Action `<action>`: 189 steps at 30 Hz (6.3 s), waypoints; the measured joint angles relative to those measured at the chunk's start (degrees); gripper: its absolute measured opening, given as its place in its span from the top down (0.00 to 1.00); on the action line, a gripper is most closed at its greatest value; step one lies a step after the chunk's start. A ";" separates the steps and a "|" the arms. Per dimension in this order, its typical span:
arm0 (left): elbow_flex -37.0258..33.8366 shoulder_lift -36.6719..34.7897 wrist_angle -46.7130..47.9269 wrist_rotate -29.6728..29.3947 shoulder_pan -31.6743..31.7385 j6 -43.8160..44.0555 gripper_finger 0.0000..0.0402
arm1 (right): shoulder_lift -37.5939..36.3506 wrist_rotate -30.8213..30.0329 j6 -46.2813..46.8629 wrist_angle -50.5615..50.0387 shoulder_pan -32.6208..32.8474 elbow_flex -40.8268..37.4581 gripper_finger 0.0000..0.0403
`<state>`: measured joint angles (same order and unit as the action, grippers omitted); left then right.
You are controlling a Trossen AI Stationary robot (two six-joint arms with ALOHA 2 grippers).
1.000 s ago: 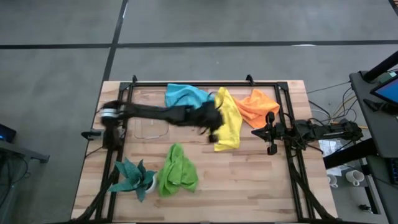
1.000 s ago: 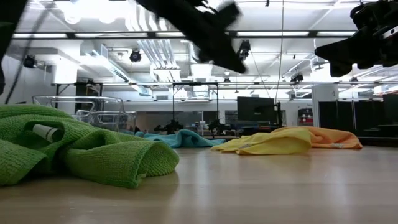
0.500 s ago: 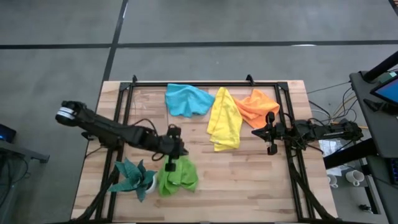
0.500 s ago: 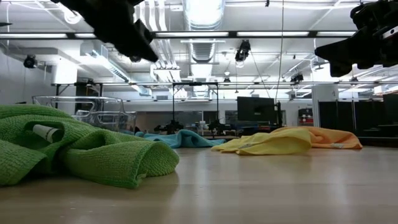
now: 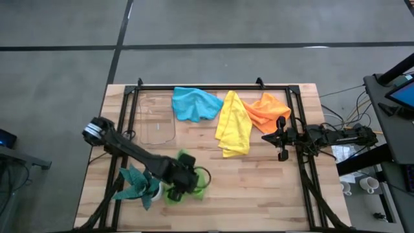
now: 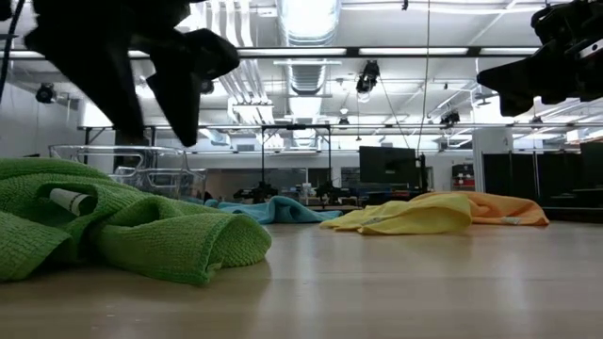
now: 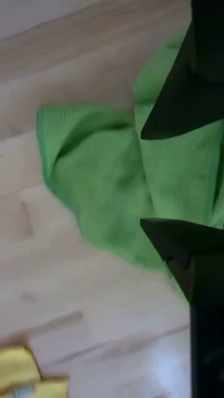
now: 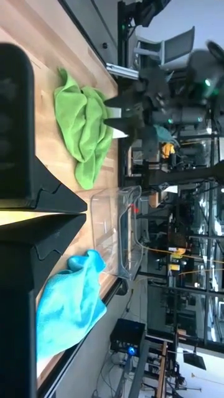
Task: Roll microfiber towels into tight, uniform cylinder then place into a basket
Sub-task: Fold the green microfiber towel
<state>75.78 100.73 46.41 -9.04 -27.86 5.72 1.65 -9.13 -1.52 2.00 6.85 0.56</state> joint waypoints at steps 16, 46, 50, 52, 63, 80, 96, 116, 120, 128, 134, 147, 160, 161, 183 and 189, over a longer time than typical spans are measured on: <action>2.57 4.54 8.86 -1.35 -4.90 11.46 0.48 | 0.00 0.00 0.00 -0.04 0.00 -0.01 0.98; 1.09 4.77 9.75 -2.29 -4.59 11.36 0.97 | 0.00 0.00 0.00 -0.04 0.00 0.00 0.98; 5.62 3.62 10.56 -4.85 -3.00 7.09 0.99 | 0.00 0.00 0.00 -0.04 0.00 -0.02 0.98; 8.87 2.51 10.53 -6.77 -1.50 3.19 1.00 | 0.00 0.00 0.00 -0.03 0.00 -0.01 0.98; 32.75 2.95 9.92 -17.20 15.86 -16.91 1.00 | 0.00 0.01 0.00 -0.04 0.00 -0.02 0.98; 40.12 0.11 4.91 -9.15 17.26 -0.73 1.00 | 0.00 0.00 0.00 0.00 0.00 -0.02 0.98; 50.52 -0.09 -1.30 -20.10 25.44 -9.06 1.00 | 0.00 0.00 0.00 -0.02 0.00 0.00 0.98; 40.10 0.91 7.09 -22.60 12.06 -0.32 1.00 | 0.00 0.00 0.00 -0.04 0.00 0.00 0.98; 29.50 -0.77 7.12 -32.37 10.38 4.80 1.00 | 0.00 0.00 0.00 -0.03 0.00 -0.01 0.98; 5.27 -11.12 -4.69 -38.38 8.54 17.80 1.00 | 0.00 0.00 0.00 -0.04 0.00 0.00 0.98; -10.30 -19.96 -18.88 -33.96 6.41 22.70 1.00 | 0.00 0.00 0.00 -0.04 0.00 0.00 0.98; -14.95 -23.38 -16.60 -26.35 3.41 22.45 1.00 | -0.07 0.02 5.31 0.57 0.02 -0.01 0.98; -15.86 -25.30 -18.74 -37.38 3.43 14.97 1.00 | 17.78 12.41 14.92 24.17 3.01 0.00 0.98; -15.71 -25.62 -18.81 -37.38 3.41 14.23 1.00 | 21.30 12.01 14.73 26.21 3.65 0.00 0.98; -16.32 -26.52 -18.42 -35.06 2.71 11.32 1.00 | 88.94 8.64 15.19 25.56 7.13 28.90 0.86; -16.46 -26.21 -18.49 -35.05 2.71 10.22 1.00 | 87.29 3.62 12.65 13.19 7.28 35.20 0.72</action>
<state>59.32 74.52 27.92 -44.09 -25.15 15.93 88.94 -5.50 11.13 15.19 14.13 35.76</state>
